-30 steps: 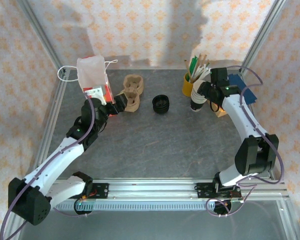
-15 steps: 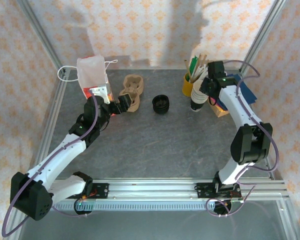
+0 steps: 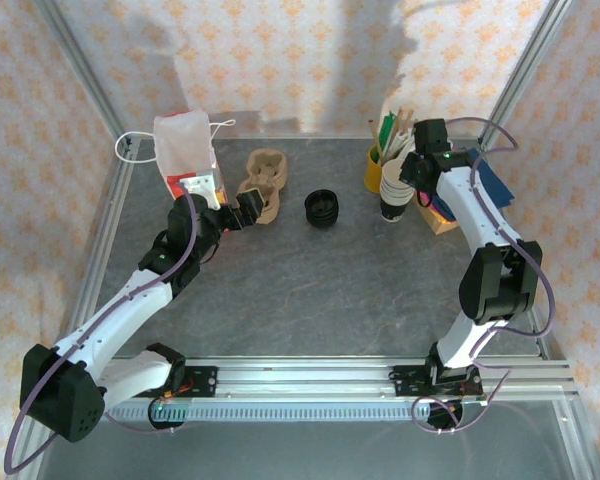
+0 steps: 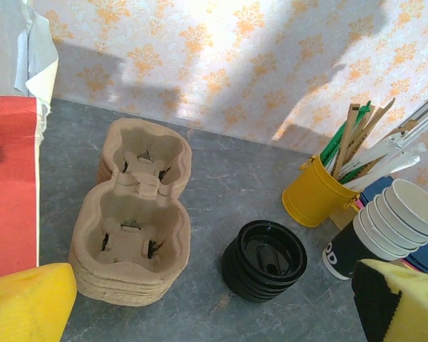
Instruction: Pack the takeout coffee
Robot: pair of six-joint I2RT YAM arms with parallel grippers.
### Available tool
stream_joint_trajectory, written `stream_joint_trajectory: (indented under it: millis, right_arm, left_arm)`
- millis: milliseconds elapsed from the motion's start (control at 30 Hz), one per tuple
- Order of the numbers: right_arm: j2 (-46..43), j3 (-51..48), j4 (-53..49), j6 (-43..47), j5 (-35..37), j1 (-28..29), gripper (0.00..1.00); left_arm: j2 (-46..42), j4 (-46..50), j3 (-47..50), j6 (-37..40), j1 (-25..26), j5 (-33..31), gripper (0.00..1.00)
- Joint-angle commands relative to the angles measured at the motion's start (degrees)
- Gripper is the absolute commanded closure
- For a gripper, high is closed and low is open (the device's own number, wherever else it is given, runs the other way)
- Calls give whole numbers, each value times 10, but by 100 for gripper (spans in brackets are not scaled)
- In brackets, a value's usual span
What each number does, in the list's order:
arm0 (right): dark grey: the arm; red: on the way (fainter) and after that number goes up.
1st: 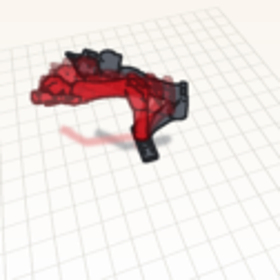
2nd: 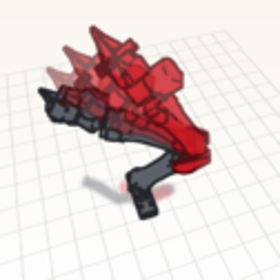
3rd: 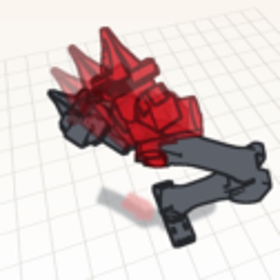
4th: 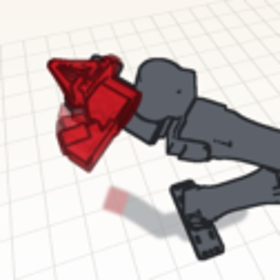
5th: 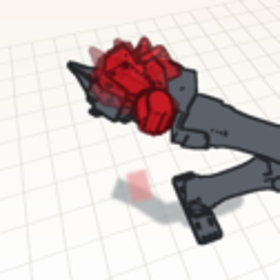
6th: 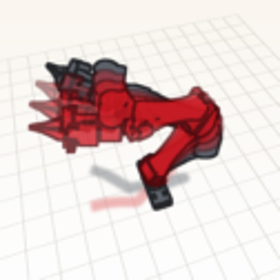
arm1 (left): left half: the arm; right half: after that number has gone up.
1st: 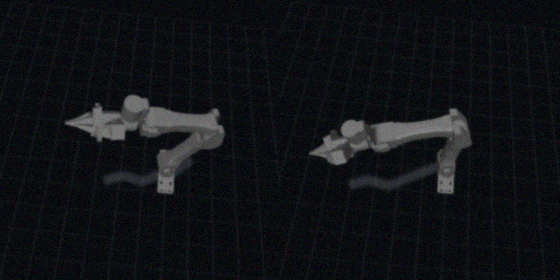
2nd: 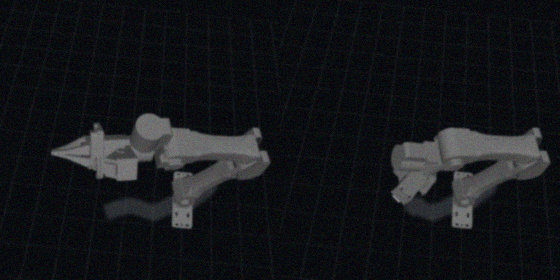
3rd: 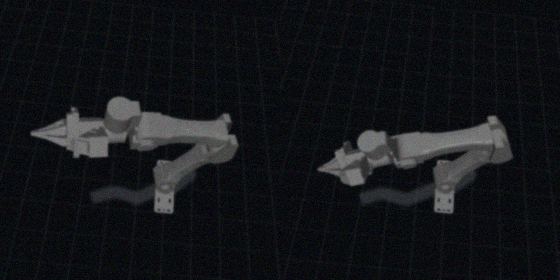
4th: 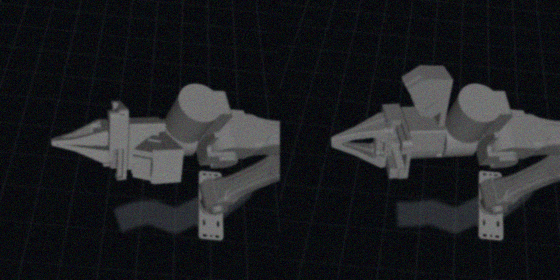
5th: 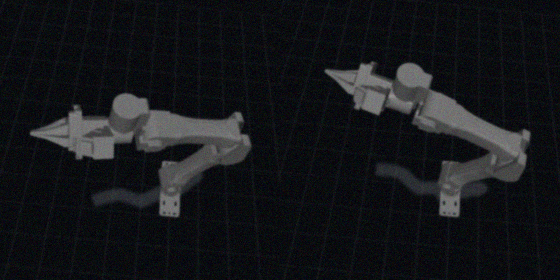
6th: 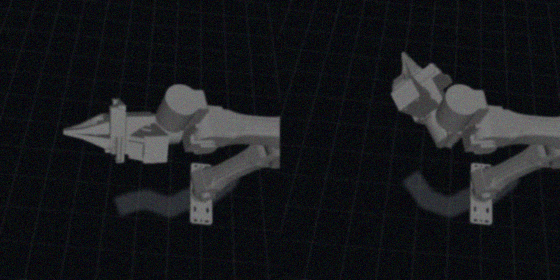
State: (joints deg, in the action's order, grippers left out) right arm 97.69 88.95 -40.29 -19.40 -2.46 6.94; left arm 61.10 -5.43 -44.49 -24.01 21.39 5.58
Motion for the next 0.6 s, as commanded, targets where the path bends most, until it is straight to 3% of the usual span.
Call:
stream_joint_trajectory:
  millis: [0, 333, 567]
  right_arm:
    - [3, 19, -18, 4, 20, -3, 85]
    - [-7, 12, -19, 10, 18, -4, 100]
    - [-30, 49, -35, 15, 16, -6, 100]
  left_arm:
    - [-9, -13, 1, 1, 5, 6, 1]
    - [-10, -11, -4, 2, 4, 5, 1]
    - [-10, -8, -9, 1, 5, 5, 1]
